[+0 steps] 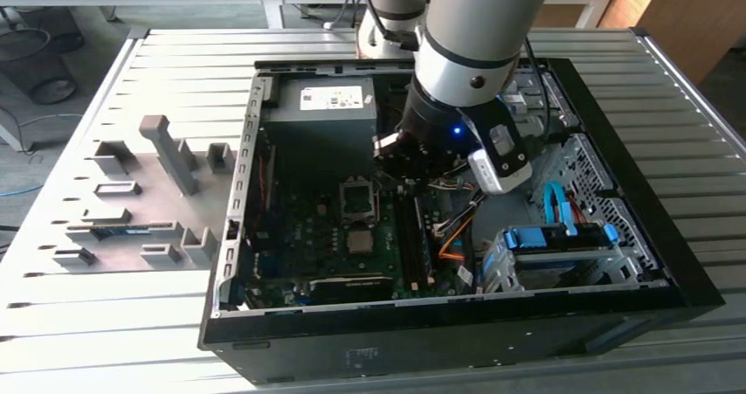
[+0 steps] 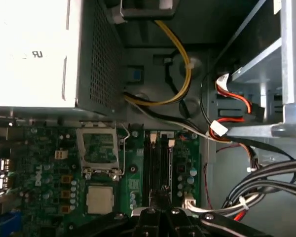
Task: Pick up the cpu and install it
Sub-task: 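Close the cpu cover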
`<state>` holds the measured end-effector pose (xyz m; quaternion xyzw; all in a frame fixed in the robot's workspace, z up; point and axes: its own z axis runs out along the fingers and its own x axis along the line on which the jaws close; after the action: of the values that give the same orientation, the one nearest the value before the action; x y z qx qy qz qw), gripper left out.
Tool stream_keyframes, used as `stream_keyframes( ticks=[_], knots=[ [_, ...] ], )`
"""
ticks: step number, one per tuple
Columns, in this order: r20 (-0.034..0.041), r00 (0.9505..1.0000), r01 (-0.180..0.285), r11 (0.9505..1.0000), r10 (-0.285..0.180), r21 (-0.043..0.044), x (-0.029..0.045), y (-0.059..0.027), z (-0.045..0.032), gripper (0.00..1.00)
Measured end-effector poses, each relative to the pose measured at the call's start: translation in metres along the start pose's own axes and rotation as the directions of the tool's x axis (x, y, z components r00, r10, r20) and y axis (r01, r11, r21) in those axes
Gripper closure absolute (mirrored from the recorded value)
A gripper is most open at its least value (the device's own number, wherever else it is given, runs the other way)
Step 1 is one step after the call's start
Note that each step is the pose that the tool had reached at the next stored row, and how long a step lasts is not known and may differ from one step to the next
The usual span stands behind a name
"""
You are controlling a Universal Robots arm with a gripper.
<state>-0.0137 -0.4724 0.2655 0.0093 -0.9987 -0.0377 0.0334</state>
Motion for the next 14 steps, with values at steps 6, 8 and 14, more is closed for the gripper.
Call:
stream_keyframes(
  ticks=[6,8,14],
  knots=[
    [0.001,0.9995,0.031,0.995,-0.031,-0.0947,-0.0004,0.0,0.0009,0.9],
    [-0.0018,0.9977,0.067,0.9934,-0.067,-0.0934,-0.0005,0.0,0.0017,0.9],
    [-0.0109,0.9845,0.173,0.981,-0.175,-0.0872,-0.0006,-0.0002,0.004,0.9]
  ],
)
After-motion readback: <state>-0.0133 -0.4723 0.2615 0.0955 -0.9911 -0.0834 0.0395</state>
